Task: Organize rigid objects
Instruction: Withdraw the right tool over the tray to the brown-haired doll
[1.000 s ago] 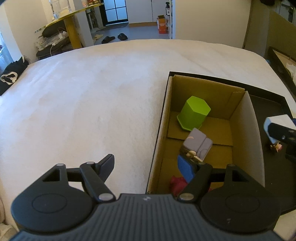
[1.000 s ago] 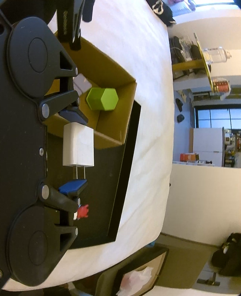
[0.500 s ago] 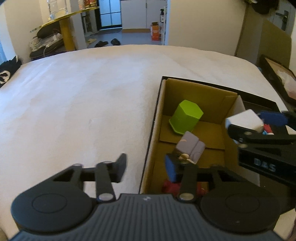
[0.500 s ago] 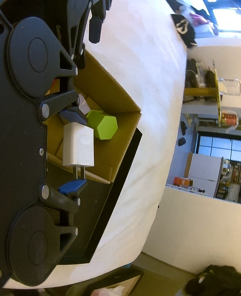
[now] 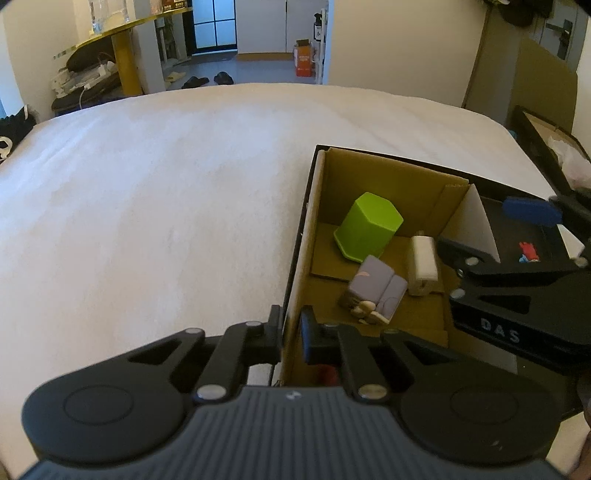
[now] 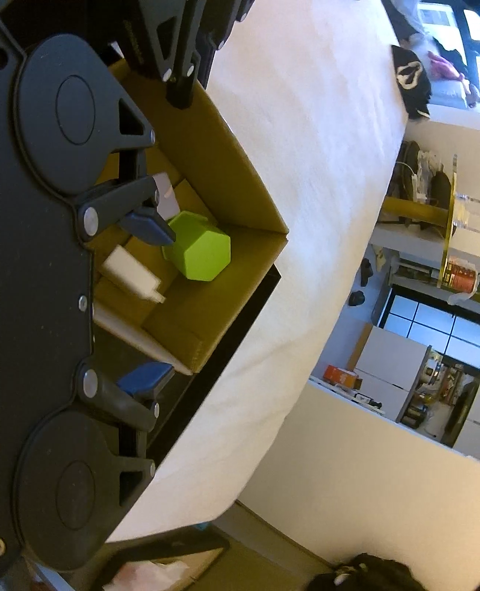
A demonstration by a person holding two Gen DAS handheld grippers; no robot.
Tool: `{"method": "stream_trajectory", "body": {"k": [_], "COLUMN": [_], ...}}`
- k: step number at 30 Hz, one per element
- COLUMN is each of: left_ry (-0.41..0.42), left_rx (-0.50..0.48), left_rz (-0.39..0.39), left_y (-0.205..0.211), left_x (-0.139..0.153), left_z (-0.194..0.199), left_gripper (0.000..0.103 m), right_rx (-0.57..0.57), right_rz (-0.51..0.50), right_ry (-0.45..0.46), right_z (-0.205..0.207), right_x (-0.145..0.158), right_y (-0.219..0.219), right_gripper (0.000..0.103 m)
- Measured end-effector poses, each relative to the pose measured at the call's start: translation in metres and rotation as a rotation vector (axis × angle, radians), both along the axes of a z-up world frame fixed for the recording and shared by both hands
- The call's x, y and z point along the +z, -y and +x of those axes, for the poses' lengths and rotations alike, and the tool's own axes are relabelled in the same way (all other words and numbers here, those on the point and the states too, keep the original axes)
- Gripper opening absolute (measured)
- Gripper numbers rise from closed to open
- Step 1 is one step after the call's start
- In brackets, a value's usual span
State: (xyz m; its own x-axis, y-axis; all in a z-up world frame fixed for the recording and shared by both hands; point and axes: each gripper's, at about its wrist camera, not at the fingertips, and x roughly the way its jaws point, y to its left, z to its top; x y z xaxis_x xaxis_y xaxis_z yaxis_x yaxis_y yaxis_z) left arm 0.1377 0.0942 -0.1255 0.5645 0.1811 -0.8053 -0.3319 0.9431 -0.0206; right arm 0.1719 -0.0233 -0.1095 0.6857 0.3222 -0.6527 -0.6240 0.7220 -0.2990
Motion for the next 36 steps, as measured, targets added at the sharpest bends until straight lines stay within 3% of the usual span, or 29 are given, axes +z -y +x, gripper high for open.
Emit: {"method": "stream_trajectory", "body": {"k": [8,28,31,32,34,36], "left_ry": [-0.003,-0.06,-0.089,-0.092,-0.091,-0.088], "left_rx": [-0.009,-0.01,0.002,0.013,0.033,0.04], "left_rz": [0.016,0.081,0.079,0.086,0.116,0.128], "left_y": [0.003,0.015,0.017,0.017,0.019,0.02], "left_x": [0.001,0.007,0.006,0.006,0.008,0.011], "left_z": [-0.001,0.004,0.006,0.006,0.005,0.005], "left_gripper": [0.009,0.014,0.026,0.037,0.049,0.056], "right_rx": [-0.042,-0.157,-0.17,-0.175,-0.182,-0.188], "right_rz": [0.047,0.151,0.164,0.169,0.179,0.188], "right_ry": [-0.026,-0.072,-0.078,-0.081,-0.089,-0.095], "right_z": [-0.004,0.002,0.003,0.003,0.004,0.006], "right_x": [0.005,0.0,-0.001,-0.002,-0.004,-0.006], "right_y": [0.015,0.07,0.079,0.082,0.088,0.093], "right_gripper": [0.076,0.08,0.08,0.08,0.08,0.08]}}
